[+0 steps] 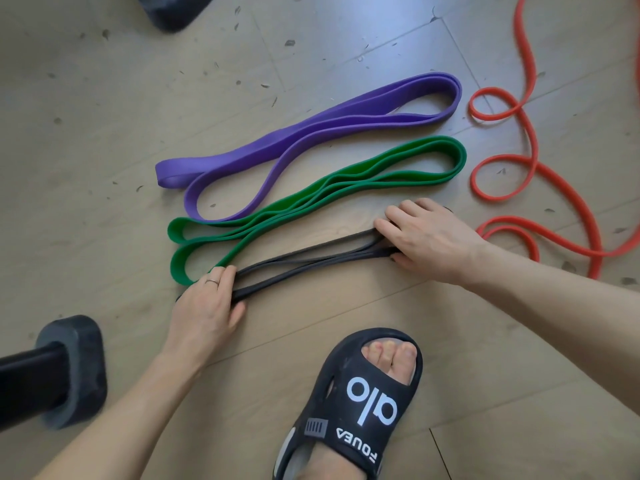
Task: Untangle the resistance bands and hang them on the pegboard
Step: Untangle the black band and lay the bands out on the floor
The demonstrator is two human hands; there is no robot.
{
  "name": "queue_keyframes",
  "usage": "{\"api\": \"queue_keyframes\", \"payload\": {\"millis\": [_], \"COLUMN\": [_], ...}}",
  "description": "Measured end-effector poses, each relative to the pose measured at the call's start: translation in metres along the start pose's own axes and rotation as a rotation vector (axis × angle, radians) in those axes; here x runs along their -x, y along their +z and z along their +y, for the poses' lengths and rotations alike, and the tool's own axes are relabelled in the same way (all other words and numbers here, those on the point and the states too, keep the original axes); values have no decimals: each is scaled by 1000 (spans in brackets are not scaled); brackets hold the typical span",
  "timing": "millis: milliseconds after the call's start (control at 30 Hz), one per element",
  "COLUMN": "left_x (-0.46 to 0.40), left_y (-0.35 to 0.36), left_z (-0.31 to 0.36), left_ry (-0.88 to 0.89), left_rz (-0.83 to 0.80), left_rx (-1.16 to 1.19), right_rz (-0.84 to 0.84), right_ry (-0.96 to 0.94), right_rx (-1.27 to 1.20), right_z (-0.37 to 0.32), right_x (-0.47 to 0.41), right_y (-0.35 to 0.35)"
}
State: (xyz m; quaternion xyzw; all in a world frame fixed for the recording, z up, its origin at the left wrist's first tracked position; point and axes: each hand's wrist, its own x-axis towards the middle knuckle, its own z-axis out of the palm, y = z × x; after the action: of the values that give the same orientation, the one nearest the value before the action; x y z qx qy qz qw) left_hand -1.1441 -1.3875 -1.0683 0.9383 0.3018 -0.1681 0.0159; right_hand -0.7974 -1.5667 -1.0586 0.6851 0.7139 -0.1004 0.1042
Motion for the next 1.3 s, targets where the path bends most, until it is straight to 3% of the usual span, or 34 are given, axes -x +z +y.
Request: {"api": "queue_keyframes", "payload": {"millis": [133,333,533,933,1167,1300], "left_x": [6,15,34,54,54,59], "left_y": [4,2,6,10,11,12], "left_z": [-12,-9,-19,-10,-14,-16], "left_ry": [81,66,66,-48,48,-23], "left_rz": [126,71,204,158,150,76], "left_rx": [-14,77,91,102,98,65], "right_rz": [76,66,173,281,233,237], "right_ry": [-23,-29,-46,15,39,41], "right_rx": [16,-29,-16,-134,-162,-173], "right_z": [4,4,-15,-29,-27,-26], "right_x": [1,4,9,17,19,20], "right_y": [10,11,6,29,31,29]}}
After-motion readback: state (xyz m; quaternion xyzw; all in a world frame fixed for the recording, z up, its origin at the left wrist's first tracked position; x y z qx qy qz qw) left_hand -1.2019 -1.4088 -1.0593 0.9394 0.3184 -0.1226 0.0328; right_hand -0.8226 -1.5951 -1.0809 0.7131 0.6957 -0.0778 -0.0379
